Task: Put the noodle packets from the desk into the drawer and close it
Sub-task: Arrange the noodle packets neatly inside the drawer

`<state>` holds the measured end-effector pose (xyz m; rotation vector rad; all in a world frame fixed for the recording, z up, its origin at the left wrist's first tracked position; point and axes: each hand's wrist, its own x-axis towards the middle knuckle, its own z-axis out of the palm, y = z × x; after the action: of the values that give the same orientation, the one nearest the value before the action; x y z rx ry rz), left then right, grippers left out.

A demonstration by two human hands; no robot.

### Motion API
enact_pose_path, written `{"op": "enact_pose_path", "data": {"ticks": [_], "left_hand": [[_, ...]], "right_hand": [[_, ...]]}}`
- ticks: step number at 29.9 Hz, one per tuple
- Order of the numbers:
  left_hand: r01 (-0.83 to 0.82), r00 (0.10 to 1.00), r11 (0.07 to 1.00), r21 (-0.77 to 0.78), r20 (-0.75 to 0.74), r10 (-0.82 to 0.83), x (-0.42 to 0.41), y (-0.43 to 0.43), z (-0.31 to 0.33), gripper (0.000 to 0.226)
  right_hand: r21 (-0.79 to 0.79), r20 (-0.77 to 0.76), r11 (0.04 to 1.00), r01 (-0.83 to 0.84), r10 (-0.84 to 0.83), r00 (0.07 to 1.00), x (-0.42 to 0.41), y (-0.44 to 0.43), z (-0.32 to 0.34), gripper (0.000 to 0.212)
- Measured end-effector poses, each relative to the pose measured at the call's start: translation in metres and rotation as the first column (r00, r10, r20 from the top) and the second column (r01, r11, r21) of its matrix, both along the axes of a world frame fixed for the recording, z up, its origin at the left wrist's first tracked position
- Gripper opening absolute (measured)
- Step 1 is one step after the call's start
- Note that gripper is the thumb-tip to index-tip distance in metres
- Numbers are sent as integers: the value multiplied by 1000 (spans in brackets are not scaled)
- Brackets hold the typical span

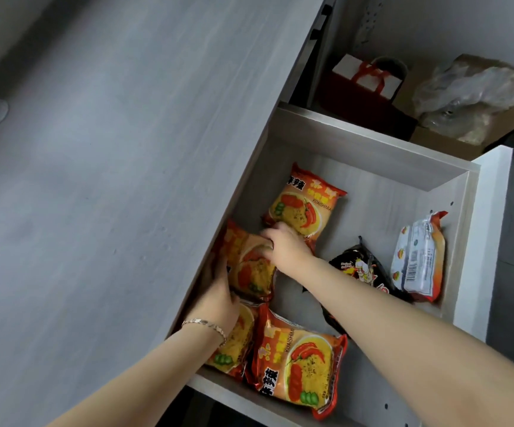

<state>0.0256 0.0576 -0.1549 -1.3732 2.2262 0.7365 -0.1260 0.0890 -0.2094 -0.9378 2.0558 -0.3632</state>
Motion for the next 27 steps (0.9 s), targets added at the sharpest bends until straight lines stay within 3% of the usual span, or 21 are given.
{"op": "enact_pose_path", "data": {"ticks": [2,3,7,9,11,13,15,16,18,20,24,27], "left_hand": [[73,997,997,14,24,-74,2,0,-5,72],[100,995,995,10,25,-100,3,-1,-7,73],[192,981,981,3,-41,-192,0,-8,-18,75],[335,942,942,-17,21,-335,-3,-9,-19,75],[400,913,915,48,70,-403,-5,-10,-25,75],[402,905,910,104,108,-412,-6,-12,-30,74],[404,899,908,113,135,-417,-6,-13,-31,72],[414,894,903,111,137,-427,-6,-13,-31,70],[448,882,889,92,121,-456,-5,-14,-29,66],[459,878,885,84,110,-466,-2,-16,-27,60],[453,880,887,84,113,-460,-1,-18,-24,55],[452,880,889,75,128,-458,0,-17,-24,55]], "right_hand": [[83,-191,996,39,-23,981,6,0,-4,38],[98,-209,995,36,-15,978,10,2,-6,38],[7,-76,998,-64,65,995,18,8,-8,38],[-34,33,996,-77,78,996,11,12,-5,38],[-81,68,997,6,-1,998,0,14,0,36],[-173,-80,959,226,-242,967,-13,15,7,34],[-189,-209,831,523,-555,805,-25,13,13,37],[-103,-221,742,662,-666,712,-31,11,16,45],[159,-140,548,821,-811,568,-39,4,8,64],[279,25,424,862,-900,434,-42,-3,-1,79],[283,199,395,874,-916,349,-39,-7,-16,71],[311,332,339,888,-914,232,-39,-6,-16,67]]}}
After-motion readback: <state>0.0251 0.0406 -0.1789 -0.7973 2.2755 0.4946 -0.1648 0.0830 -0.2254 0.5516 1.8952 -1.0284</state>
